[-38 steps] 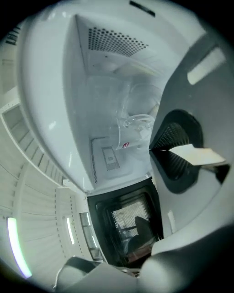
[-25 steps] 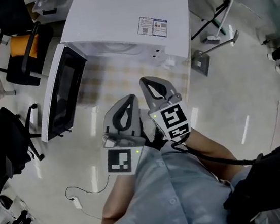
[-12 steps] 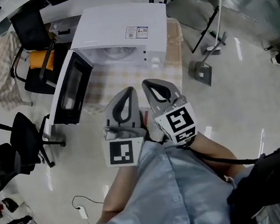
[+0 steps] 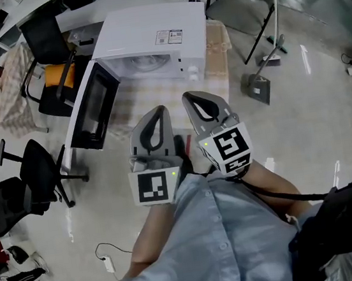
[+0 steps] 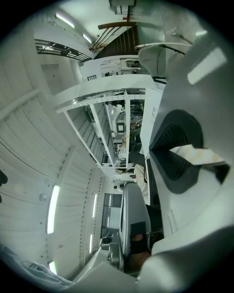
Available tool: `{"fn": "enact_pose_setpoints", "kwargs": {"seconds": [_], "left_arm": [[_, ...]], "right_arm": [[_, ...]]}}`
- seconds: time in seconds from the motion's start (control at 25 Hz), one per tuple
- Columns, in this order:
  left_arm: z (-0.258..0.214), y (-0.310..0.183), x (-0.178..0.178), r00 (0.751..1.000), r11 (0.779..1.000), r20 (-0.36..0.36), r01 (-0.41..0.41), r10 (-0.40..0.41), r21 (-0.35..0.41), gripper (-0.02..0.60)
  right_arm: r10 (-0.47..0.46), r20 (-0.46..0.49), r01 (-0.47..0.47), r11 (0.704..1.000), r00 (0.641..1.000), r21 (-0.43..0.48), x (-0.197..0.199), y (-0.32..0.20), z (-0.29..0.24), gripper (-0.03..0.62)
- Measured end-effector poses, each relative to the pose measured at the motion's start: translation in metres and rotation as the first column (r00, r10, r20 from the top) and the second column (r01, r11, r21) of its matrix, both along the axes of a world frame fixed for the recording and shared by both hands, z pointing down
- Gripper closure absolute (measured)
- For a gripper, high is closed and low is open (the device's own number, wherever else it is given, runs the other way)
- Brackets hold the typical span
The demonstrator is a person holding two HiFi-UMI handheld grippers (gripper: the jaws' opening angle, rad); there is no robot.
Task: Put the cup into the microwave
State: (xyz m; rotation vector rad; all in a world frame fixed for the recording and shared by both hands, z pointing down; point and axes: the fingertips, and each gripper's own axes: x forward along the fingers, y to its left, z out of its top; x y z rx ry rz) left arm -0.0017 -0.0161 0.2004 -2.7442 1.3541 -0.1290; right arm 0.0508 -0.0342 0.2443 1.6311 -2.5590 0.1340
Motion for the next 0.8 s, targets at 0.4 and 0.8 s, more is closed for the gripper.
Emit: {"fn": "enact_pose_setpoints", "kwargs": {"seconds": [0.4,0.8], "left_arm": [[0.003,0.002,0.008,1.0,1.0,0.021,0.011,-0.011,-0.008,0.577],[0.011,0.003,0.014,1.0,1.0,0.025,0.0,0.001,-0.025,0.577]], "right_arm": [[-0.002,0.024,0.002,1.0,1.0,0.019,0.011,0.004,-0.004,0.594],[0.009,0.03,-0.009,1.0,1.0,0.01,0.017,0.006,0.003,0.594]]}}
